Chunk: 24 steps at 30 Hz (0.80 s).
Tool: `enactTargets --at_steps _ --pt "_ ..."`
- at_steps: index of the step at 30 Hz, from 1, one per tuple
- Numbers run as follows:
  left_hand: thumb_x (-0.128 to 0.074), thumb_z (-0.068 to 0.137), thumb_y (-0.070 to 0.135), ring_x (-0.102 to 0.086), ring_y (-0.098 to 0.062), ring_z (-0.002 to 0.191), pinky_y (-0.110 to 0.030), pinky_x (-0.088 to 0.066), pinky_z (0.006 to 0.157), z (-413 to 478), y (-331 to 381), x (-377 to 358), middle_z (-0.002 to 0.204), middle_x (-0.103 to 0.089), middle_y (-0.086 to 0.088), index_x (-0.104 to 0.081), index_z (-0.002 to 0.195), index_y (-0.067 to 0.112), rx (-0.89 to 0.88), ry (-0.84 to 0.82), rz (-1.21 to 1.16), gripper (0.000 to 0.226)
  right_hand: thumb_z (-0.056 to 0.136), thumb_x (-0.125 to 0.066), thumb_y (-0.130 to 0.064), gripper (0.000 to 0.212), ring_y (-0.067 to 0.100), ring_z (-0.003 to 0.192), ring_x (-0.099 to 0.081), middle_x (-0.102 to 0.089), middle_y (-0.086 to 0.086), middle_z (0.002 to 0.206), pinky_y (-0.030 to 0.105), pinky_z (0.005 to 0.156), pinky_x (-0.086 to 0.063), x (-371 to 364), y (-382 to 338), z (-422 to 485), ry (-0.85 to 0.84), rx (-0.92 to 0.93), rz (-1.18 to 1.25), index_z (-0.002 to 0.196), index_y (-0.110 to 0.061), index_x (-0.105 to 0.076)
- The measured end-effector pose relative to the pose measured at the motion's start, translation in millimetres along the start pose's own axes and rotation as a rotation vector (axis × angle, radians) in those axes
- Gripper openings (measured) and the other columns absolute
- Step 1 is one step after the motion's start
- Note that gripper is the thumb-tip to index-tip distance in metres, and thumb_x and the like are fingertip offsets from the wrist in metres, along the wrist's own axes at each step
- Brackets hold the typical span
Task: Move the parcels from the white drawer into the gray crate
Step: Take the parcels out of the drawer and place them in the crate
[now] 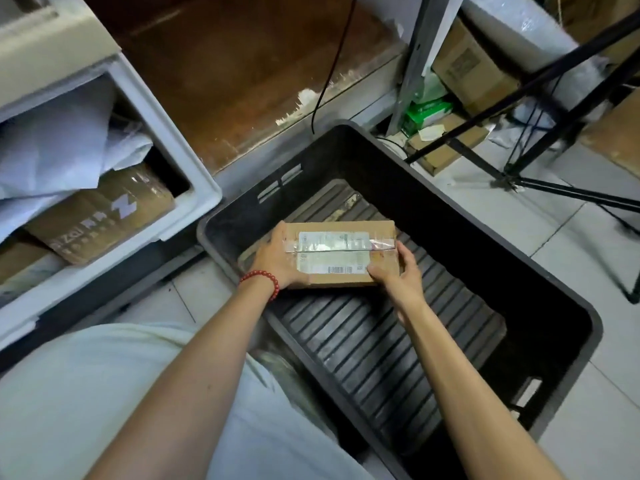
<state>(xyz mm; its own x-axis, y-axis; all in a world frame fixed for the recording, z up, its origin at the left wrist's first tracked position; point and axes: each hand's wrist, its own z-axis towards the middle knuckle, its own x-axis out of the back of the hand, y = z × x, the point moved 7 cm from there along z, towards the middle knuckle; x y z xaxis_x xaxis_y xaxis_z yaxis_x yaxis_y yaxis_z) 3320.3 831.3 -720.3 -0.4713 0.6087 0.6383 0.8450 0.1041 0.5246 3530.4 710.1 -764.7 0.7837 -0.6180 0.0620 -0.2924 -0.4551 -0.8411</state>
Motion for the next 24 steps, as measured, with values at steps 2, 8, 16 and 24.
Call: enactTargets --at_steps 2,8,16,24 --pt "-0.090 0.060 0.020 -0.038 -0.029 0.135 -0.041 -0.031 0.112 12.0 -6.5 -6.7 0.149 -0.038 -0.012 -0.002 0.153 0.020 0.018 -0.062 0.037 0.128 0.078 -0.071 0.009 0.080 0.024 0.135 -0.042 -0.039 0.001 0.149 0.041 0.104 -0.045 4.1 -2.1 12.8 0.083 0.028 0.028 0.145 -0.021 -0.037" --pt "-0.076 0.076 0.023 -0.053 -0.030 0.118 -0.036 -0.044 0.093 24.7 -4.7 -25.2 0.132 -0.053 -0.012 -0.028 0.143 0.016 0.021 -0.041 0.185 0.083 0.085 -0.072 -0.018 0.075 0.021 0.108 -0.059 -0.053 0.004 0.129 0.037 0.092 -0.053 -11.5 25.2 24.8 0.037 -0.251 -0.029 0.145 -0.014 -0.027" --pt "-0.061 0.089 0.037 -0.055 -0.028 0.116 -0.033 -0.045 0.091 27.2 -24.7 -48.7 0.131 -0.055 -0.010 -0.042 0.136 0.014 0.030 -0.211 0.459 0.056 0.089 -0.067 -0.017 0.085 0.026 0.095 -0.066 -0.054 0.004 0.130 0.034 0.062 -0.061 -64.9 54.0 23.3 -0.144 -0.364 0.019 0.152 -0.027 -0.011" --pt "-0.059 0.088 0.044 -0.044 -0.029 0.130 -0.043 -0.040 0.105 53.7 -20.4 -43.9 0.145 -0.043 -0.008 -0.003 0.153 0.029 0.076 -0.204 0.194 0.087 0.092 -0.061 -0.005 0.096 0.030 0.108 -0.064 -0.045 0.012 0.146 0.039 0.075 -0.060 -100.6 17.7 65.9 -0.216 -0.267 0.060 0.151 -0.040 0.006"
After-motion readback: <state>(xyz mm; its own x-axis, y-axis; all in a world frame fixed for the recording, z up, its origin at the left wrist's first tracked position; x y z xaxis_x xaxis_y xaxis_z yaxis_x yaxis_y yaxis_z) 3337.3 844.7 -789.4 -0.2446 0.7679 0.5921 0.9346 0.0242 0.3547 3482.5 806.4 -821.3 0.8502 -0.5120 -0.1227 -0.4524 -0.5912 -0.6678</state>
